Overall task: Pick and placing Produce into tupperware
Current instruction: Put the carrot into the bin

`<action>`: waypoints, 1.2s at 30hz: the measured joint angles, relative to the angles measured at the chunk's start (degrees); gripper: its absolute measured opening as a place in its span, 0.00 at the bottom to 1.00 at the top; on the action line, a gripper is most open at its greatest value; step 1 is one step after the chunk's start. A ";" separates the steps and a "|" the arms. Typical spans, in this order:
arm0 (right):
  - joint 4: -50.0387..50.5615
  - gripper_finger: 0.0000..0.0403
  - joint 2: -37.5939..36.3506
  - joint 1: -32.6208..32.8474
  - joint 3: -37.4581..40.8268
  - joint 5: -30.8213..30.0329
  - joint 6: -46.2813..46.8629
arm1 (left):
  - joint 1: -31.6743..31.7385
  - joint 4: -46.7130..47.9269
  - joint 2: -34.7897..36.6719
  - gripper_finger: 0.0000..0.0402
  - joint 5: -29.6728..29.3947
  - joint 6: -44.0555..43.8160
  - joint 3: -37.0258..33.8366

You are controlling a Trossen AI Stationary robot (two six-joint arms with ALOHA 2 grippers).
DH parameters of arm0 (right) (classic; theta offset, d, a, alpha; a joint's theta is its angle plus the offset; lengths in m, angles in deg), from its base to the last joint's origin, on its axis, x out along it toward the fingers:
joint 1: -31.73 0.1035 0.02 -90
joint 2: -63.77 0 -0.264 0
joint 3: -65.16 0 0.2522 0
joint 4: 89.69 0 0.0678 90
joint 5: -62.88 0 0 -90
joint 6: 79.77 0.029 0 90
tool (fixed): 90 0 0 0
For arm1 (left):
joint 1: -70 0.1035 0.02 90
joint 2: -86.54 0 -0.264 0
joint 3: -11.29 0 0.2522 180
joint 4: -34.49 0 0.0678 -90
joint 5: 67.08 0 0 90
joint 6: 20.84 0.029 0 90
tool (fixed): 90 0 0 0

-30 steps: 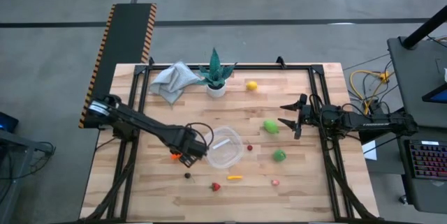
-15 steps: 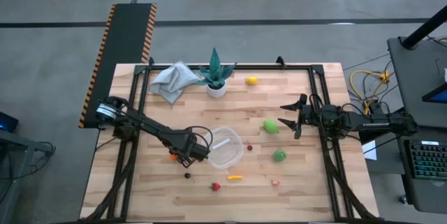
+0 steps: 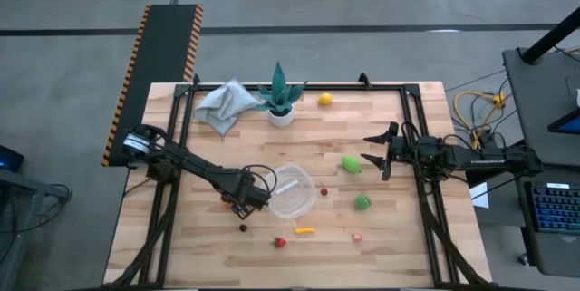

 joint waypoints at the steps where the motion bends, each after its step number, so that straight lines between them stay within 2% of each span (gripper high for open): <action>1: 0.00 0.63 0.00 0.01 0.00 -0.01 0.00 | 0.00 -0.02 0.00 0.60 0.00 0.06 -0.09; 8: -0.02 0.61 0.00 0.01 0.00 -0.01 0.00 | 0.00 -0.26 0.00 0.59 -0.20 3.03 0.04; 20: -0.04 0.61 0.00 0.01 0.00 -0.01 0.00 | -0.04 -0.25 1.04 0.36 -0.27 5.61 -0.17; 28: -0.04 0.61 0.00 0.01 0.00 -0.01 0.00 | -0.04 0.20 1.31 0.40 -0.33 5.58 -0.26; 36: -0.04 0.60 0.00 0.00 0.00 0.02 0.00 | 0.00 0.01 1.55 0.36 -0.33 5.71 -0.25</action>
